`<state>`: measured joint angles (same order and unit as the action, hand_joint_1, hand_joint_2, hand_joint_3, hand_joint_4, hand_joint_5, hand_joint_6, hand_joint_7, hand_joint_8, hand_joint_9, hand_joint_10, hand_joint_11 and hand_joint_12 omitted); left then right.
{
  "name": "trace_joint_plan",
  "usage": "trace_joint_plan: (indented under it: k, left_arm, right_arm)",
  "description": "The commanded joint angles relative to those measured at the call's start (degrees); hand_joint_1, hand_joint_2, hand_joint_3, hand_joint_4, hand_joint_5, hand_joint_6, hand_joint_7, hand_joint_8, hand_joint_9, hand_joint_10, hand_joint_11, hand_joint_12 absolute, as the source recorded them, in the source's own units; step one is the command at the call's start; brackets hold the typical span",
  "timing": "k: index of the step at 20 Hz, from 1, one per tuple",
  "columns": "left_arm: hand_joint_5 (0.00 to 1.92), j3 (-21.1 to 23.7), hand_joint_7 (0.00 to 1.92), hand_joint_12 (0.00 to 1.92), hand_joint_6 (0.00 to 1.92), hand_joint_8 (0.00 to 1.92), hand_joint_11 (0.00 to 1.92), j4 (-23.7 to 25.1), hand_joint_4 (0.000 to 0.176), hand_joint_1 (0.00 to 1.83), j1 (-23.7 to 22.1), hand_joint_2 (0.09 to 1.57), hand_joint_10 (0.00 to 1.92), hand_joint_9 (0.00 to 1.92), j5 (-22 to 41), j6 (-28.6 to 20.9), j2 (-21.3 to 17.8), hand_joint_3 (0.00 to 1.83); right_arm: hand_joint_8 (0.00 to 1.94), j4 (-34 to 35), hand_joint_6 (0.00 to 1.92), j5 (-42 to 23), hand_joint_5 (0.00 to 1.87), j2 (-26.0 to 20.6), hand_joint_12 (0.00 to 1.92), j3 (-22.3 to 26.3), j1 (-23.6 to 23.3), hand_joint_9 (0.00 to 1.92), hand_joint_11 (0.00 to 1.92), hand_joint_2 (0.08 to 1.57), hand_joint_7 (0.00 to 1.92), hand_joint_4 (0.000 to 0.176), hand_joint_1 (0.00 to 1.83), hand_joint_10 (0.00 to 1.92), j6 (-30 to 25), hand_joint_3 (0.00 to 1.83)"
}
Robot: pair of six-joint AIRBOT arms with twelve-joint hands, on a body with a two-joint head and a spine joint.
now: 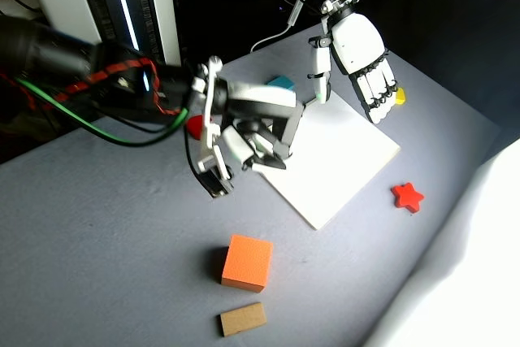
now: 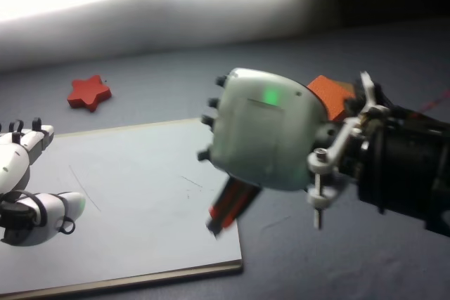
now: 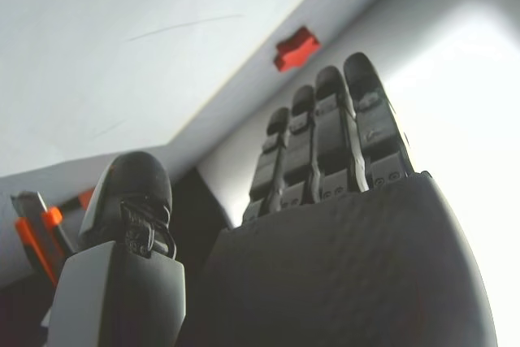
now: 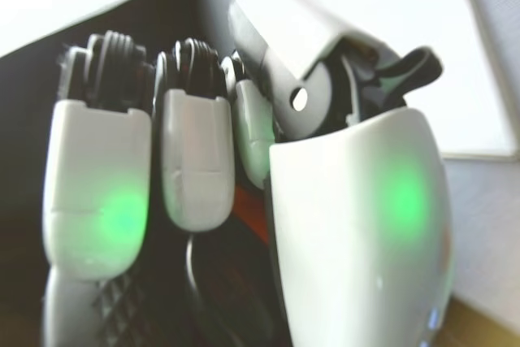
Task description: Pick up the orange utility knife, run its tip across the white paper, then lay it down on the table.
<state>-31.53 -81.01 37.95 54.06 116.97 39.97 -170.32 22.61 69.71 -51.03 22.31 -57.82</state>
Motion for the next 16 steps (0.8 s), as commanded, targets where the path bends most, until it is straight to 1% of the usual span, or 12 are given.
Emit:
trace_joint_plan:
  k: [1,4,5,7,9,10,11,12,13,14,15,16]
  left_arm:
    - [0.01,0.0,0.09,0.36,0.0,0.0,0.0,3.4,0.0,0.19,-0.1,1.34,0.0,0.13,4.2,0.0,-0.2,0.0]
    - [0.01,0.1,0.09,0.37,0.0,0.0,0.0,3.4,0.0,0.21,-0.1,1.34,0.01,0.15,4.2,0.0,-0.2,0.0]
    - [0.03,0.2,0.11,0.42,0.01,0.0,0.0,3.4,0.0,0.24,-0.1,1.33,0.01,0.16,4.2,0.0,-0.2,0.0]
    - [0.03,0.3,0.11,0.4,0.0,0.0,0.0,3.4,0.0,0.23,-0.1,1.33,0.0,0.15,4.2,0.0,-0.2,0.0]
    - [0.0,0.4,0.07,0.31,0.0,0.0,0.0,3.4,0.0,0.19,-0.1,1.34,0.0,0.12,4.2,0.0,-0.2,0.0]
    - [0.0,0.4,0.06,0.28,0.0,0.0,0.0,3.4,0.0,0.19,-0.1,1.34,0.0,0.11,4.2,0.0,-0.2,0.0]
    - [0.01,0.4,0.07,0.29,0.0,0.0,0.0,3.4,0.0,0.2,-0.1,1.34,0.0,0.11,4.2,0.0,-0.2,0.0]
    - [0.03,0.4,0.08,0.32,0.01,0.01,0.0,3.4,0.0,0.19,-0.1,1.34,0.0,0.12,4.2,0.0,-0.2,0.0]
    - [0.03,0.4,0.08,0.31,0.01,0.0,0.0,3.4,0.0,0.18,0.0,1.34,0.0,0.11,4.2,0.0,-0.2,0.0]
    - [0.0,0.4,0.05,0.25,0.0,0.0,0.0,3.4,0.0,0.16,0.0,1.35,0.0,0.09,4.2,0.0,-0.3,0.0]
    - [0.0,0.5,0.05,0.24,0.0,0.0,0.0,3.4,0.0,0.17,0.0,1.34,0.0,0.08,4.2,0.0,-0.3,0.0]
    - [0.02,0.5,0.07,0.29,0.0,0.01,0.0,3.4,0.0,0.19,0.0,1.34,0.01,0.11,4.2,0.0,-0.3,0.0]
  right_arm:
    - [1.94,-2.3,1.92,3.4,1.41,-1.1,1.92,0.9,-0.2,1.75,1.82,0.96,1.66,0.176,1.53,1.92,-2.6,0.66]
    - [1.94,-2.3,1.92,2.6,1.4,-5.0,1.92,2.0,0.8,1.75,1.82,0.96,1.66,0.176,1.53,1.92,-16.4,0.66]
    - [1.94,-2.1,1.92,2.6,1.4,-5.9,1.92,2.0,1.2,1.75,1.82,0.96,1.66,0.176,1.53,1.92,-20.6,0.66]
    - [1.94,3.6,1.92,2.4,1.4,-6.9,1.92,2.0,1.7,1.74,1.81,0.97,1.65,0.176,1.53,1.92,-24.2,0.65]
    - [1.94,10.3,1.92,2.7,1.43,-7.3,1.92,1.5,2.5,1.75,1.82,0.98,1.66,0.176,1.51,1.92,-24.0,0.64]
    - [1.94,12.2,1.92,2.8,1.44,-7.2,1.92,1.2,3.0,1.75,1.82,0.98,1.66,0.176,1.51,1.92,-23.3,0.64]
    - [1.94,14.3,1.92,2.9,1.4,-6.9,1.92,0.4,3.9,1.72,1.79,0.99,1.64,0.176,1.5,1.92,-22.1,0.63]
    - [1.94,14.6,1.92,3.0,1.37,-6.6,1.92,-0.2,4.5,1.7,1.78,1.02,1.62,0.176,1.49,1.92,-21.8,0.6]
    - [1.94,15.0,1.92,3.2,1.28,-6.2,1.92,-1.0,5.4,1.64,1.71,1.01,1.54,0.176,1.46,1.92,-21.6,0.61]
    - [1.94,15.9,1.92,3.4,0.82,-5.8,1.92,-1.6,6.2,1.52,1.57,0.89,1.41,0.0,1.09,1.92,-21.3,1.01]
    - [1.94,17.2,1.92,3.9,0.72,-5.2,1.92,-2.5,7.3,1.41,1.42,0.87,1.3,0.0,1.01,1.92,-21.3,1.07]
    - [1.94,18.3,1.86,4.7,0.67,-4.7,1.92,-3.0,8.0,1.26,1.22,0.78,1.0,0.0,1.14,1.92,-21.5,1.2]
